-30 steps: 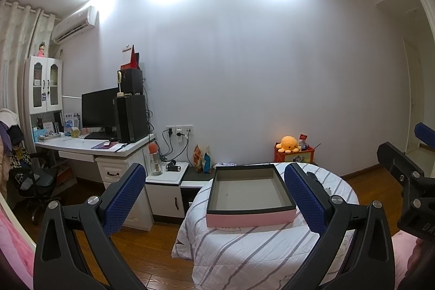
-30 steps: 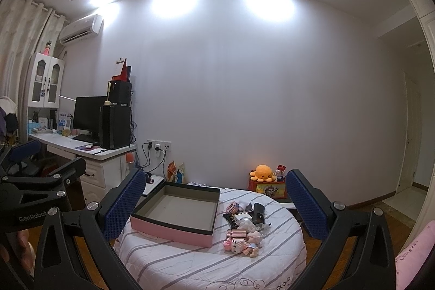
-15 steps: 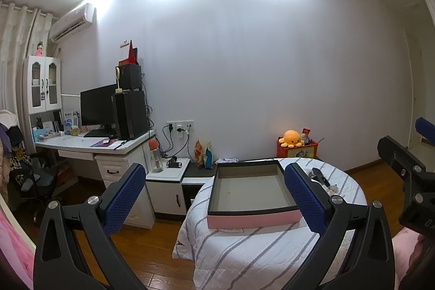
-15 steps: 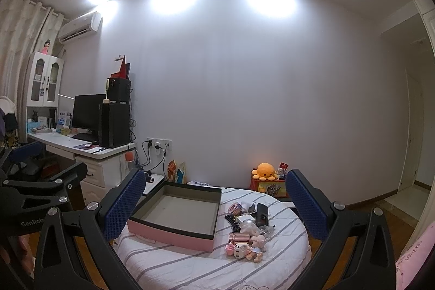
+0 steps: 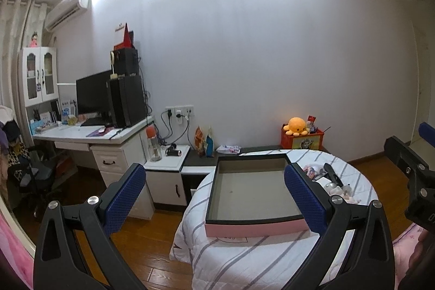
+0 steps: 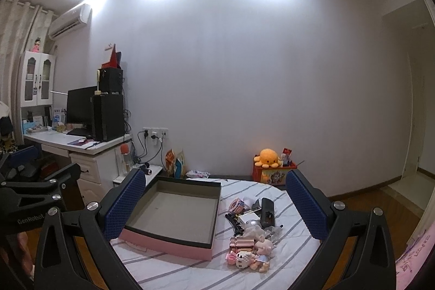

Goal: Organize rigid objects
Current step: 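Move both tools toward the pink box and the items on the bed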

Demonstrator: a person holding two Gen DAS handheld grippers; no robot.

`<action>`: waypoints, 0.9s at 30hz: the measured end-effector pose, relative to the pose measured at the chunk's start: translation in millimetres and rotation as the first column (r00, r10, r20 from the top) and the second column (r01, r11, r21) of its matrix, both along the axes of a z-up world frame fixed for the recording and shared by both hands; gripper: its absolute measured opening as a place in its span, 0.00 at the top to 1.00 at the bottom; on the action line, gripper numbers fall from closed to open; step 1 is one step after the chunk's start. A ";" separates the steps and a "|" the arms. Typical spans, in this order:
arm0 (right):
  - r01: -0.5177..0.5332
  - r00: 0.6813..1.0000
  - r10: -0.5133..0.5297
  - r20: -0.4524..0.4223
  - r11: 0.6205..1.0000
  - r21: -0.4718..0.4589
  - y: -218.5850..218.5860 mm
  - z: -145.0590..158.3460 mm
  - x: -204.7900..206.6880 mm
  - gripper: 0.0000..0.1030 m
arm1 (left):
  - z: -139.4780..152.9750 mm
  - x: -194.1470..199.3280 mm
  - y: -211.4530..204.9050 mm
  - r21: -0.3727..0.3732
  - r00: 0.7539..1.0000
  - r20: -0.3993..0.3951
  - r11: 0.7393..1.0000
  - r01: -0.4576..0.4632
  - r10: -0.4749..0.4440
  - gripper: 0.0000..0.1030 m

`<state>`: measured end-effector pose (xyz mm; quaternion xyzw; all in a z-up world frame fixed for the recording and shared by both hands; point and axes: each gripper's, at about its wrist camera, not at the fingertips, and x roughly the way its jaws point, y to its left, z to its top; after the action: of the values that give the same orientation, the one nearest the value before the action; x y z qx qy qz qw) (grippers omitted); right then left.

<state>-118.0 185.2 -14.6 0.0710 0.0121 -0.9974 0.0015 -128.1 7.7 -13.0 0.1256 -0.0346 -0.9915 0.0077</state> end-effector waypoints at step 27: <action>0.060 0.906 -0.023 0.423 0.996 -0.073 70.8 -88.3 -177.4 0.00 | -99.1 -199.6 -6.0 -0.055 0.900 0.435 0.998 0.017 0.008 0.01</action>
<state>-295.4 256.0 -102.9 0.2850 -0.0323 -0.9579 -0.0140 -327.7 1.7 -112.2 0.3434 -0.0640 -0.9370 0.0012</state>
